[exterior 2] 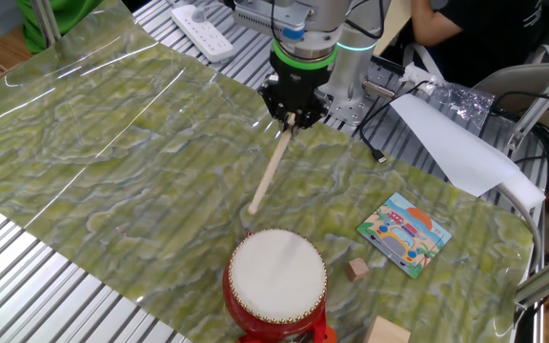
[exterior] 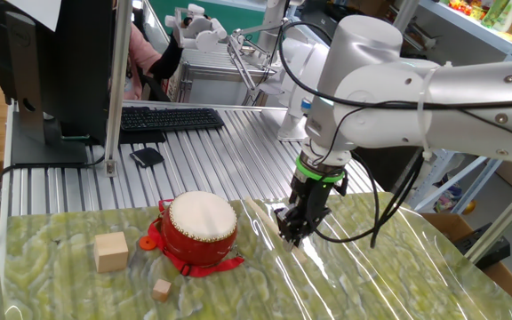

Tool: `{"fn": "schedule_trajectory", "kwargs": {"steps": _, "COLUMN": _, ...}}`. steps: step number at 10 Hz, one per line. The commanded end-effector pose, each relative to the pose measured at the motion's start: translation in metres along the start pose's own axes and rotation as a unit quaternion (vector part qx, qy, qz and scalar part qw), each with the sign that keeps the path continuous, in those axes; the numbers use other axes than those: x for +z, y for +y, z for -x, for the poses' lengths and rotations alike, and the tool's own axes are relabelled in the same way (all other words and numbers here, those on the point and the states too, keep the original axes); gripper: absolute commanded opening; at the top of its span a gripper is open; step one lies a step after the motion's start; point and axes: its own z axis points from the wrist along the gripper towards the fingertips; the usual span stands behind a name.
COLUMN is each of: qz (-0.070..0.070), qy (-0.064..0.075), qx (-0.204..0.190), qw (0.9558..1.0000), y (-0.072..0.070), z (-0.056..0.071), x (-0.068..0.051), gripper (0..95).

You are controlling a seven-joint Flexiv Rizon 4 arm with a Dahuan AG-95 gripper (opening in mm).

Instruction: Play the drum

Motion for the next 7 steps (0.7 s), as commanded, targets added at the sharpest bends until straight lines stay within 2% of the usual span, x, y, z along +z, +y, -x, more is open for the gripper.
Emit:
{"fn": "schedule_trajectory", "kwargs": {"steps": 1, "qz": 0.002, "qy": 0.005, "qx": 0.083, "qw": 0.9966, "y": -0.0004, "z": 0.0002, "x": 0.0005, "gripper": 0.0}}
{"fn": "schedule_trajectory", "kwargs": {"steps": 4, "qz": 0.002, "qy": 0.008, "qx": 0.128, "qw": 0.9917, "y": -0.0005, "z": 0.0008, "x": 0.0002, "gripper": 0.0}}
{"fn": "schedule_trajectory", "kwargs": {"steps": 7, "qz": 0.001, "qy": 0.011, "qx": 0.143, "qw": 0.9896, "y": -0.0005, "z": 0.0009, "x": 0.0001, "gripper": 0.0}}
